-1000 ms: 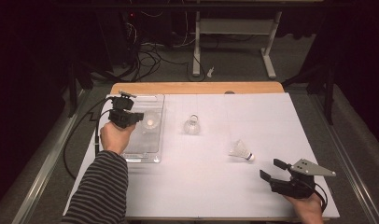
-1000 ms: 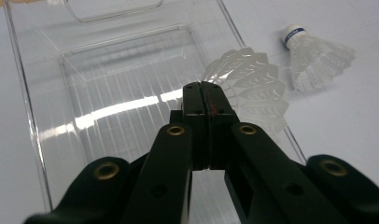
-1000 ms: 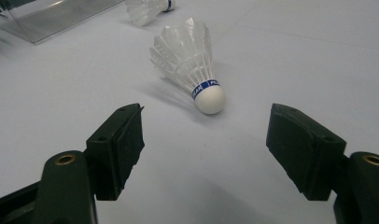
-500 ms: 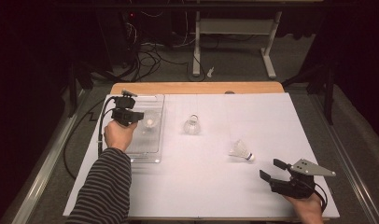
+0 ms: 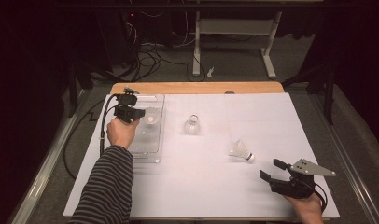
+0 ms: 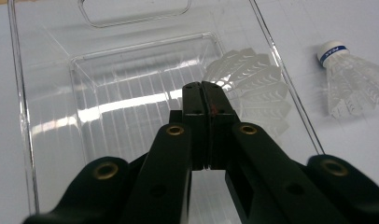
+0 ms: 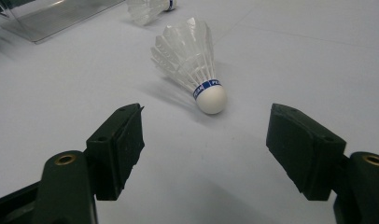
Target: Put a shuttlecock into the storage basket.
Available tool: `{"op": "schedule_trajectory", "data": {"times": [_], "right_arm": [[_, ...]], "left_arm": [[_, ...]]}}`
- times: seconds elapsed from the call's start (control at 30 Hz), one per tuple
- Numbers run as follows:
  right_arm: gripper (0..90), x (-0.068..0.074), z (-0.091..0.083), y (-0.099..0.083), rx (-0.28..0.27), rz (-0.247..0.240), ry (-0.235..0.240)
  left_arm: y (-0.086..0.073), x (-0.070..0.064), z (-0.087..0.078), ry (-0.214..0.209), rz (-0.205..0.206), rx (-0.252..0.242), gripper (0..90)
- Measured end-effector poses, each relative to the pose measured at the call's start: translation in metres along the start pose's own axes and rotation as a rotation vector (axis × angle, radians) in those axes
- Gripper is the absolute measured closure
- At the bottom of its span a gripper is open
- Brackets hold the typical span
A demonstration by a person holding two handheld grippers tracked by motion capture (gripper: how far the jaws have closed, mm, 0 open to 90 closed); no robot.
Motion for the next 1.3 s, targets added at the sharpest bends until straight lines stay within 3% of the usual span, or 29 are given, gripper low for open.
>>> {"op": "schedule_trajectory", "data": {"times": [0.27, 0.33, 0.37, 0.5, 0.7, 1.3], "right_arm": [[28.0, 0.000, 0.000, 0.000, 0.000, 0.000, 0.001], [28.0, 0.000, 0.000, 0.000, 0.000, 0.001, 0.000], [28.0, 0.000, 0.000, 0.000, 0.001, 0.002, 0.001], [28.0, 0.000, 0.000, 0.000, 0.001, 0.001, 0.001], [28.0, 0.000, 0.000, 0.000, 0.001, 0.000, 0.000], [28.0, 0.000, 0.000, 0.000, -0.001, 0.001, 0.000]], "left_arm": [[0.001, 0.001, 0.005, -0.009, -0.011, 0.007, 89.1], [0.000, 0.000, 0.006, -0.031, -0.020, 0.013, 87.7], [-0.001, -0.001, 0.006, -0.051, -0.026, 0.017, 83.1], [0.001, -0.003, 0.003, -0.068, -0.020, -0.009, 64.0], [0.002, -0.008, -0.005, -0.069, -0.001, -0.028, 53.3], [-0.002, -0.022, -0.020, -0.051, 0.074, -0.052, 44.6]]}}
Point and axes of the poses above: each handheld gripper's, and its own axes: z roughly forward along the jaws, y roughly out of its top, x roughly to its left, the point moved 9 cm from there along z, roughly forward along the jaws, and after that the axes turned 1 degree about -x, right-handed, at the moved point
